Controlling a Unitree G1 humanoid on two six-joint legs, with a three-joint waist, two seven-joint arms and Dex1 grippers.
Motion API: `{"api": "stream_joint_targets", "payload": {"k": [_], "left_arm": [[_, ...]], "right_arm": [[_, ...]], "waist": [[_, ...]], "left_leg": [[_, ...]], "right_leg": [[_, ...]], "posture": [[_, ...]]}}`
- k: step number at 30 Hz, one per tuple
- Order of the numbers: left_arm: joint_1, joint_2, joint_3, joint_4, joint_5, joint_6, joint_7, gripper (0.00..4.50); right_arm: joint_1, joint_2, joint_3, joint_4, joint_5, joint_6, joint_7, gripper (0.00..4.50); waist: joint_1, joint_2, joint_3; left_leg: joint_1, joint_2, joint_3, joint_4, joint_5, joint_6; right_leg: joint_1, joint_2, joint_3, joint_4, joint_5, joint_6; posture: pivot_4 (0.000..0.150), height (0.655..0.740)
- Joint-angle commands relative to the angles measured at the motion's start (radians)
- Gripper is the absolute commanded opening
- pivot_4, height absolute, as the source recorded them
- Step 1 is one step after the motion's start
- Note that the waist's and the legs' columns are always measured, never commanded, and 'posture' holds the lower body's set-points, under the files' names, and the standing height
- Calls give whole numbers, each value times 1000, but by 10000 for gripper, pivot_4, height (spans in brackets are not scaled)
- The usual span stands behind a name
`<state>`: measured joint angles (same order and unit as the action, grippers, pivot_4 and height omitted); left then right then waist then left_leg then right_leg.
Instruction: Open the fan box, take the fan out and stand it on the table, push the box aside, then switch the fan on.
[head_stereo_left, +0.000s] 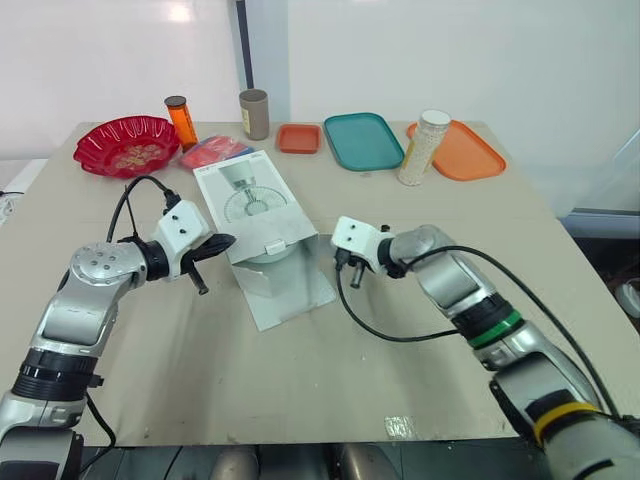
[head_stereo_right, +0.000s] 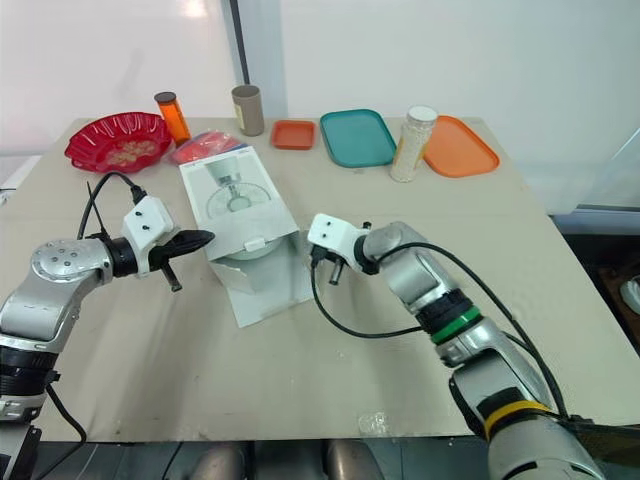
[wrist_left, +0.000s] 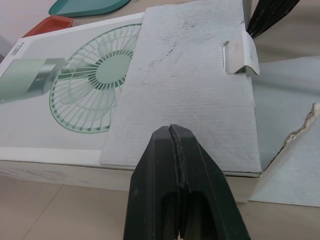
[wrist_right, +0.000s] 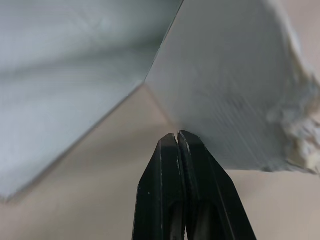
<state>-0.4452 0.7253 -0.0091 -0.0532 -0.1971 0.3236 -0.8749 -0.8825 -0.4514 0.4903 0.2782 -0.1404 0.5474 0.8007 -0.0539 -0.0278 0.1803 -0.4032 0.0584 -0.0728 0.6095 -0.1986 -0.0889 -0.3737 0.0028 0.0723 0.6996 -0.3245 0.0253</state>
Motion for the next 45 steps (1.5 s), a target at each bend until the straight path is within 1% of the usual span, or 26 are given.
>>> {"api": "stream_joint_targets", "payload": {"k": [1,3,7,14,19,28,36,45], "left_arm": [[30,13,-1,10,18,16,5,0],[38,15,5,4,17,17,8,0],[56,22,20,7,18,17,14,0],[68,34,31,17,23,10,16,0],[77,41,32,18,28,7,15,0],[87,71,44,41,27,-9,-1,0],[90,100,61,79,27,-38,-18,0],[30,94,62,128,23,-76,-24,0]], "right_arm": [[-52,43,-71,58,2,-31,-48,384],[-60,61,-87,72,3,-39,-58,384],[-61,95,-110,41,37,-17,-22,384],[4,82,-82,-79,64,-27,85,384],[34,91,-80,-129,64,-3,99,384],[74,110,-73,-192,58,42,91,384],[93,136,-78,-247,72,94,89,384],[78,144,-76,-189,45,68,48,384]], "waist": [[0,0,0],[-1,0,0],[-2,0,0],[-2,0,0],[-7,0,0],[-7,1,0],[-18,1,0],[-19,1,0]], "left_leg": [[0,0,0,0,0,0],[0,0,0,0,0,0],[0,0,0,0,0,0],[0,0,0,0,0,0],[1,1,0,0,0,0],[1,1,0,-1,0,0],[1,2,0,-1,0,0],[1,2,0,-1,0,0]], "right_leg": [[0,0,0,0,0,0],[0,0,0,0,0,0],[0,0,0,0,0,0],[0,0,0,0,0,0],[0,1,0,1,0,0],[0,1,0,1,0,0],[0,2,0,1,0,0],[0,2,0,1,0,-1]], "posture": [[1500,7400],[1500,7400],[1500,7400],[1500,7400],[1500,7400],[1500,7400],[1500,7400],[1500,7400]]}}
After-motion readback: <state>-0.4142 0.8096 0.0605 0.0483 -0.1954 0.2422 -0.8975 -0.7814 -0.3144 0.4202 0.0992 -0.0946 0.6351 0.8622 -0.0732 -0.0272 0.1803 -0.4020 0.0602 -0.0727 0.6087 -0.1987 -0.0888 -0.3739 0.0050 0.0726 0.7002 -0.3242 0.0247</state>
